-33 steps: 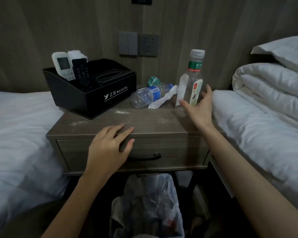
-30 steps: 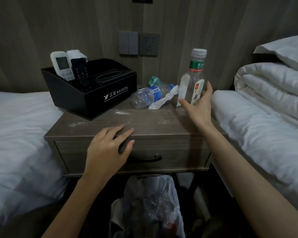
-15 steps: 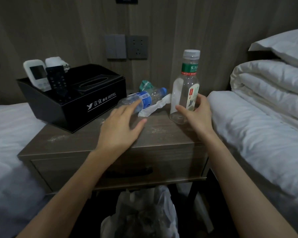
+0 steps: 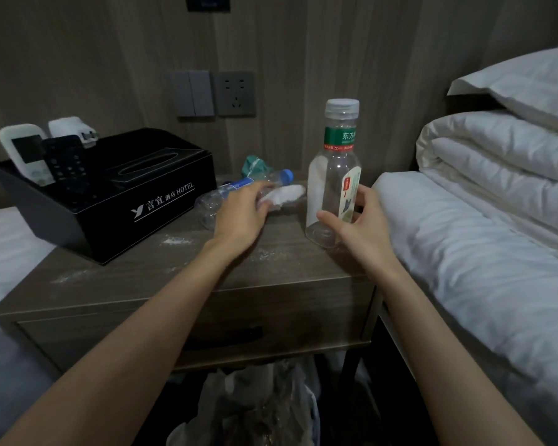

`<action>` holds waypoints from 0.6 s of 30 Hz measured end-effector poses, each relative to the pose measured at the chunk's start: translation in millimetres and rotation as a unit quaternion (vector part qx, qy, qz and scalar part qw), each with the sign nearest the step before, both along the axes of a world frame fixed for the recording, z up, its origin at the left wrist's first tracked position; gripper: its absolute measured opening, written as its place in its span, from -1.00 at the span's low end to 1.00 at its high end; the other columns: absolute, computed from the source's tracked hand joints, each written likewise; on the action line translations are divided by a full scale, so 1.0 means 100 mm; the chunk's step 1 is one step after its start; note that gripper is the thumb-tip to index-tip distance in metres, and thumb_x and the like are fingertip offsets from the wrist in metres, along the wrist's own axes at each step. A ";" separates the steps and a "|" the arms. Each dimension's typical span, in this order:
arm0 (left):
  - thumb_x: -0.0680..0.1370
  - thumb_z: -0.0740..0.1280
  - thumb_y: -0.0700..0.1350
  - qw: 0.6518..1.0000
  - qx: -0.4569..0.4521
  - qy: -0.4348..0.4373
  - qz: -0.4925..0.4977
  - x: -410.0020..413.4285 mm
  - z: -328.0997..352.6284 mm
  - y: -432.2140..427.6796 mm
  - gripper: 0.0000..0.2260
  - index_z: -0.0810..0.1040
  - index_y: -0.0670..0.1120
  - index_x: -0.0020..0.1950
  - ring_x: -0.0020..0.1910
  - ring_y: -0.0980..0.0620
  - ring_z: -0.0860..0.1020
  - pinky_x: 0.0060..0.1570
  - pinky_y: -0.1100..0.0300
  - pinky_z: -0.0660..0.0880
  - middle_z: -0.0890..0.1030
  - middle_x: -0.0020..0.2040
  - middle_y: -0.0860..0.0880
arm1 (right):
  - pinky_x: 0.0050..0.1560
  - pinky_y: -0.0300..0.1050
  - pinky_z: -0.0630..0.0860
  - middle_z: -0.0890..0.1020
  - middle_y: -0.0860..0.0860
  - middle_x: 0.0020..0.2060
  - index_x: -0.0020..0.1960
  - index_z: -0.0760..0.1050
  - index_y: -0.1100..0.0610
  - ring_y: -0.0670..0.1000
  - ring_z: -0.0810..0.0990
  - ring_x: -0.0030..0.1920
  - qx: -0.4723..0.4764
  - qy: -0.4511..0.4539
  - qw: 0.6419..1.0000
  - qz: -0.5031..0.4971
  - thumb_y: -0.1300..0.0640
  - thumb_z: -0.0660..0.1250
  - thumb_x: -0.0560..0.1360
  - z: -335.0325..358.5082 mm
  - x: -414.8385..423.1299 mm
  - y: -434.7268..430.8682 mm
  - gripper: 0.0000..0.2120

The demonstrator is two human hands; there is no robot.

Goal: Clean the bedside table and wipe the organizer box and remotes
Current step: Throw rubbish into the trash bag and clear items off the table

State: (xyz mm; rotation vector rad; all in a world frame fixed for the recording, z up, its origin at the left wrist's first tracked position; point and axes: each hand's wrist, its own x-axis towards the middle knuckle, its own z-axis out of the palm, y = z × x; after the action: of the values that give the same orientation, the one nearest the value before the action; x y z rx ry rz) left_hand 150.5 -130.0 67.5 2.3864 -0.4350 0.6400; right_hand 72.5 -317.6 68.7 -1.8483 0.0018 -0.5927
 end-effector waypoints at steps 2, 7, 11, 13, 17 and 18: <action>0.55 0.32 -0.09 0.999 -0.045 -0.023 0.014 -0.03 0.06 0.02 -0.73 0.57 0.04 0.25 -0.10 -0.04 0.58 -0.09 0.05 0.53 0.64 -0.12 -0.02 | -0.06 -0.40 0.46 0.43 -0.13 0.14 0.43 0.24 0.12 -0.15 0.46 0.10 0.003 0.003 1.000 0.005 0.14 0.51 0.40 0.03 -0.04 0.01 -0.30; 0.52 0.34 -0.13 0.987 -0.144 -0.063 -0.023 -0.19 0.31 0.15 -0.79 0.61 0.00 0.14 -0.17 0.17 0.55 -0.11 0.24 0.50 0.63 -0.15 0.04 | 0.15 -0.13 0.55 0.49 -0.05 0.26 0.42 0.26 0.08 -0.06 0.51 0.20 0.035 0.009 0.999 0.032 0.06 0.51 0.39 0.13 -0.16 0.06 -0.30; 0.53 0.35 -0.19 0.973 -0.222 -0.047 -0.053 -0.48 0.51 0.28 -0.79 0.60 0.01 0.14 -0.25 0.32 0.52 -0.21 0.47 0.41 0.60 -0.16 0.05 | -0.14 -0.35 0.54 0.55 -0.05 0.17 0.37 0.33 0.08 -0.18 0.59 0.01 0.066 0.009 0.996 0.066 0.03 0.48 0.41 0.21 -0.36 0.14 -0.40; 0.53 0.35 -0.20 0.966 -0.246 -0.042 -0.058 -0.64 0.55 0.38 -0.78 0.60 0.01 0.15 -0.20 0.26 0.54 -0.19 0.40 0.45 0.61 -0.16 0.04 | -0.25 -0.38 0.49 0.59 -0.02 0.13 0.31 0.38 0.07 -0.20 0.63 -0.08 0.111 0.008 0.989 0.097 0.03 0.48 0.40 0.23 -0.47 0.19 -0.47; 0.55 0.34 -0.22 0.958 -0.280 -0.009 -0.063 -1.08 0.55 0.60 -0.74 0.59 0.02 0.19 -0.09 0.23 0.57 -0.14 0.44 0.46 0.64 -0.06 0.09 | -0.16 -0.24 0.54 0.66 -0.05 0.03 0.27 0.41 0.05 -0.03 0.66 -0.02 0.193 0.031 0.968 0.160 -0.01 0.54 0.30 0.23 -0.70 0.29 -0.41; 0.56 0.33 -0.23 0.957 -0.282 -0.005 -0.072 -1.21 0.53 0.65 -0.74 0.58 0.04 0.20 -0.06 0.29 0.57 -0.10 0.46 0.46 0.63 -0.03 0.14 | -0.11 -0.19 0.58 0.67 -0.05 0.04 0.30 0.40 0.06 0.00 0.66 -0.01 0.195 0.036 0.965 0.171 0.00 0.49 0.31 0.21 -0.76 0.32 -0.39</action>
State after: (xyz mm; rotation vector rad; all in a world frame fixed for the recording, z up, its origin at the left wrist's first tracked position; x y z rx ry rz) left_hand 29.9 -65.0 120.6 1.7931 -0.3659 0.6117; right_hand -3.0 -285.8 90.0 -1.4419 -0.1409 -0.2592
